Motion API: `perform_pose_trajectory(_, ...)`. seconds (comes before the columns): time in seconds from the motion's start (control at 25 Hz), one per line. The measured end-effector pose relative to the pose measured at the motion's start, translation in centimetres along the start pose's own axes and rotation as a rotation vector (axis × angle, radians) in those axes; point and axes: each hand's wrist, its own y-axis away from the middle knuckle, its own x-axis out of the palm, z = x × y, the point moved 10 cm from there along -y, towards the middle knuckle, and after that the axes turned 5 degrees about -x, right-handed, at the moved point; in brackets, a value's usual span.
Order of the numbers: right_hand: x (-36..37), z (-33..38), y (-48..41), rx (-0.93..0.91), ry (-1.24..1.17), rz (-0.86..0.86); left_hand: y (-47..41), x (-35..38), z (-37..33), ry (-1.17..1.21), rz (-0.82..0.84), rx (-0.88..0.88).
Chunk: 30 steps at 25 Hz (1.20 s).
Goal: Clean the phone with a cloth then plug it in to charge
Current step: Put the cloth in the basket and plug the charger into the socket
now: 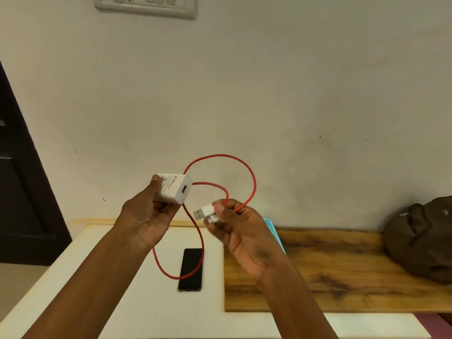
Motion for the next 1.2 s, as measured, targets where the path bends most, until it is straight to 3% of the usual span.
perform_pose_trajectory(0.12, -0.9, 1.0, -0.7, -0.184, -0.003, -0.193, 0.6, 1.3, 0.5, -0.006, 0.049, -0.016)
perform_pose_trajectory(0.24, -0.9, 1.8, -0.5, -0.314, 0.048, -0.276, 1.1, 2.1, 0.8, 0.008, 0.063, -0.001)
perform_pose_trajectory(0.8, -0.3, 3.4, 0.4, -0.472, 0.380, -0.375, 1.7, 2.3, 1.0, -0.081, 0.019, 0.136)
perform_pose_trajectory(1.2, -1.3, -1.3, -2.0, -0.184, 0.065, -0.295, -0.4, 2.3, 1.0, -0.064, 0.113, 0.150)
